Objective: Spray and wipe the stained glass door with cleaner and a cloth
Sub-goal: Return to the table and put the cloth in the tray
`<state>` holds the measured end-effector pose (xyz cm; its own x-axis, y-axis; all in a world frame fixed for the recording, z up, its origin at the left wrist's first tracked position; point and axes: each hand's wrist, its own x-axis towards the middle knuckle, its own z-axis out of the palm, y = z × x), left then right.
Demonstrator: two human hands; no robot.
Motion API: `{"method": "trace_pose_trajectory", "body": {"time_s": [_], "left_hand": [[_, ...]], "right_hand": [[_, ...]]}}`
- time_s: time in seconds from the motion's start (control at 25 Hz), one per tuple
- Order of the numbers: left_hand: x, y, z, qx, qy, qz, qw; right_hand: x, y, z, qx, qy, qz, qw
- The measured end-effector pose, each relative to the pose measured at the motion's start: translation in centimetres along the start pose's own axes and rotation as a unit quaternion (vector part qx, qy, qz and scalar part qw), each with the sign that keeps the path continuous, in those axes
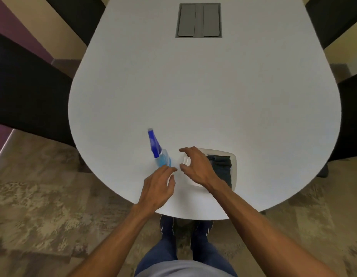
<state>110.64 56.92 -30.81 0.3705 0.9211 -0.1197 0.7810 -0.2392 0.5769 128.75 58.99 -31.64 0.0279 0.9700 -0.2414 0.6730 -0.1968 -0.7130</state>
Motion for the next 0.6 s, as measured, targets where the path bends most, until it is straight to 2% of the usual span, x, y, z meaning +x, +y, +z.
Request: {"method": "trace_pose_trajectory", "body": {"time_s": [0.12, 0.24, 0.6], "left_hand": [[-1.0, -2.8, -2.0, 0.013, 0.048, -0.033, 0.998], [-0.9, -5.1, -4.0, 0.034, 0.080, -0.045, 0.995], [1.3, -8.5, -7.7, 0.056, 0.043, -0.039, 0.997]], "right_hand": [[1.7, -2.3, 2.2, 0.015, -0.045, 0.003, 0.999], [2.9, -4.2, 4.1, 0.048, -0.050, 0.015, 0.998], [3.1, -8.1, 7.5, 0.134, 0.069, 0.068, 0.986]]}}
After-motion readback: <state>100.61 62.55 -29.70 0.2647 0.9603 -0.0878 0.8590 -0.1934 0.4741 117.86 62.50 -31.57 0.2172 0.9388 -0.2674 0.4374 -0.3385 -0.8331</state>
